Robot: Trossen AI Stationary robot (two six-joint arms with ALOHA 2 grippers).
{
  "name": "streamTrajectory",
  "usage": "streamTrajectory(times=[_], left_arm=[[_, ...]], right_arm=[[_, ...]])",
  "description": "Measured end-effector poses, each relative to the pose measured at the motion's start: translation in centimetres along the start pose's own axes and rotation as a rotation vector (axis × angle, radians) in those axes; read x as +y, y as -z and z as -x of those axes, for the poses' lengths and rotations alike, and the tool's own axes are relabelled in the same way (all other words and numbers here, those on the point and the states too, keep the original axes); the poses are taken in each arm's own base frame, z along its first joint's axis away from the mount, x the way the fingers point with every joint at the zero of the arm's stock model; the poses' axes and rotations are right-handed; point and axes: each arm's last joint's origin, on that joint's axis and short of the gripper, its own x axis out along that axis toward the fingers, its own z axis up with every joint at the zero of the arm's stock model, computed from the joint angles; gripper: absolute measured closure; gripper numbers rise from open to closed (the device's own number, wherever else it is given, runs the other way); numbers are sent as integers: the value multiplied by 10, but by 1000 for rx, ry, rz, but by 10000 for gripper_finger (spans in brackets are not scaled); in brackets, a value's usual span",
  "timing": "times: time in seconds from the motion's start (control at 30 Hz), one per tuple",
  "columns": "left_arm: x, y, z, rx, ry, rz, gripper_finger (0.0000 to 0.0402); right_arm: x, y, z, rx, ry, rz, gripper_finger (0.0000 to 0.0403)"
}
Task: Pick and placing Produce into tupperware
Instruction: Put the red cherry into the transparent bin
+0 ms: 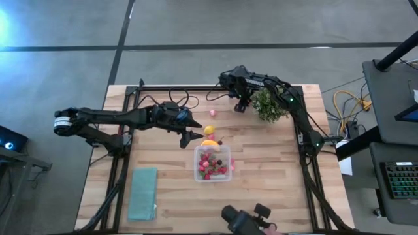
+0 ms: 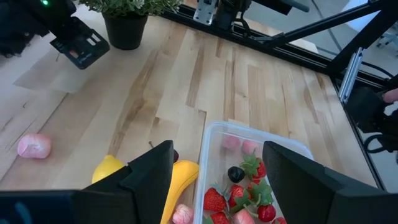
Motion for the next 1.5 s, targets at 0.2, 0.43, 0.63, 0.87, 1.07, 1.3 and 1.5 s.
streamTrajectory(times=[0.2,0.43,0.63,0.87,1.07,1.3,1.5], left_arm=[[1,1,0,8,-5,3,169],[9,9,2,105,-48,26,169],[11,20,9,215,-81,48,169],[7,23,31,171,-71,20,169],[1,21,54,90,-54,3,169],[-2,24,70,38,-45,66,169],[-1,30,74,32,-42,169,169]], right_arm=[[14,1,34,-67,-102,-30,296],[55,11,108,-287,-197,35,294],[104,42,156,-411,-231,88,294],[171,90,183,-446,-292,108,294],[237,117,183,-382,-370,116,294],[290,135,159,-328,-283,92,293],[301,132,136,-342,-165,-11,262]])
